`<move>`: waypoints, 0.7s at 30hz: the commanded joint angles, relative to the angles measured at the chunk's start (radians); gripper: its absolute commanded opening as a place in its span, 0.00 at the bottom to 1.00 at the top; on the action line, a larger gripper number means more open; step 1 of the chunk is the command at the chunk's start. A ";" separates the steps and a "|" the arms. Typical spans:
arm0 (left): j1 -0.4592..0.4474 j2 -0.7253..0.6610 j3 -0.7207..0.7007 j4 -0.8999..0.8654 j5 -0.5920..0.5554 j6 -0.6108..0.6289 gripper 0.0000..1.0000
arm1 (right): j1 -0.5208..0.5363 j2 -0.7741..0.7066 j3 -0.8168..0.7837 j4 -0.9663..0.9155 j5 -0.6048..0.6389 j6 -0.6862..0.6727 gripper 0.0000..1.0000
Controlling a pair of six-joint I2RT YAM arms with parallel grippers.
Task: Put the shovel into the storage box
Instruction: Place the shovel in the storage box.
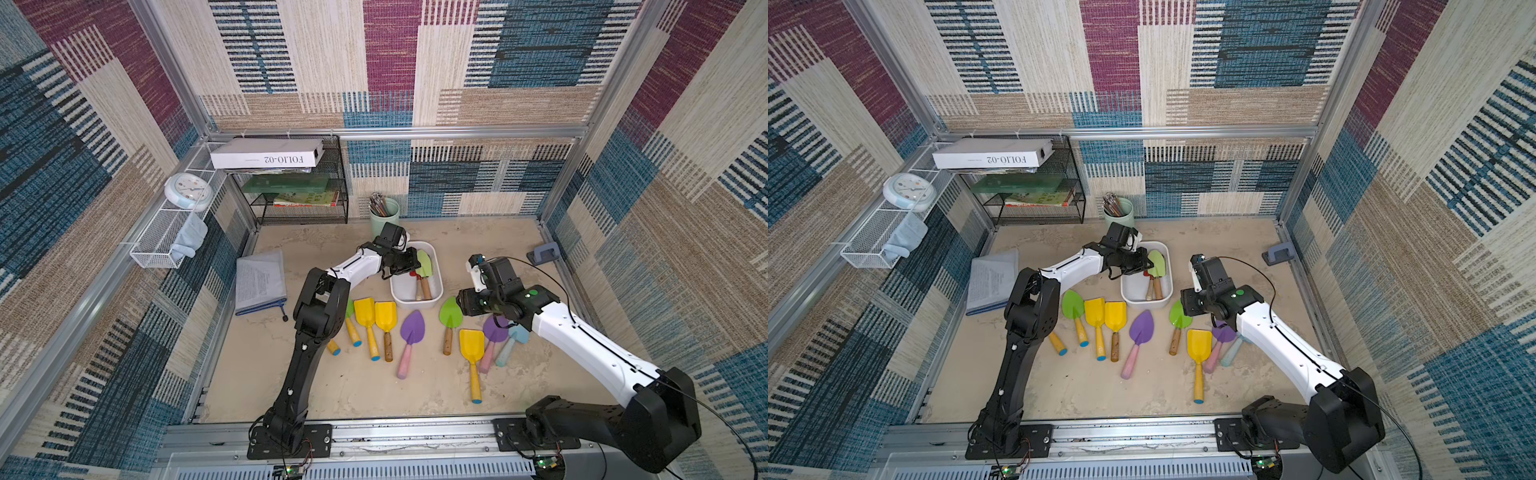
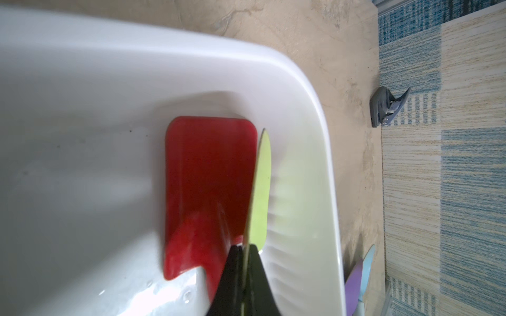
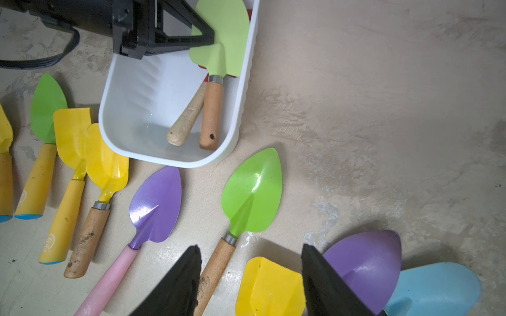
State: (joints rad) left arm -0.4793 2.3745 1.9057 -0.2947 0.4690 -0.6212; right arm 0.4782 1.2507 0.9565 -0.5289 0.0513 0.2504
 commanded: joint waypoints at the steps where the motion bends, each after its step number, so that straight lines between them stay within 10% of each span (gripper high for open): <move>1: 0.001 0.005 0.014 -0.024 -0.016 0.019 0.14 | 0.002 0.002 0.004 0.014 -0.003 0.000 0.63; 12: -0.001 0.004 0.062 -0.103 -0.045 0.038 0.51 | 0.001 0.009 0.005 0.006 -0.010 0.001 0.63; 21: -0.019 -0.060 0.116 -0.202 -0.100 0.091 0.58 | 0.002 0.020 0.004 -0.021 -0.045 -0.003 0.62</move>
State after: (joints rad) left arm -0.4923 2.3463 2.0048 -0.4545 0.3985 -0.5686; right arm 0.4782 1.2667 0.9569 -0.5343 0.0307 0.2501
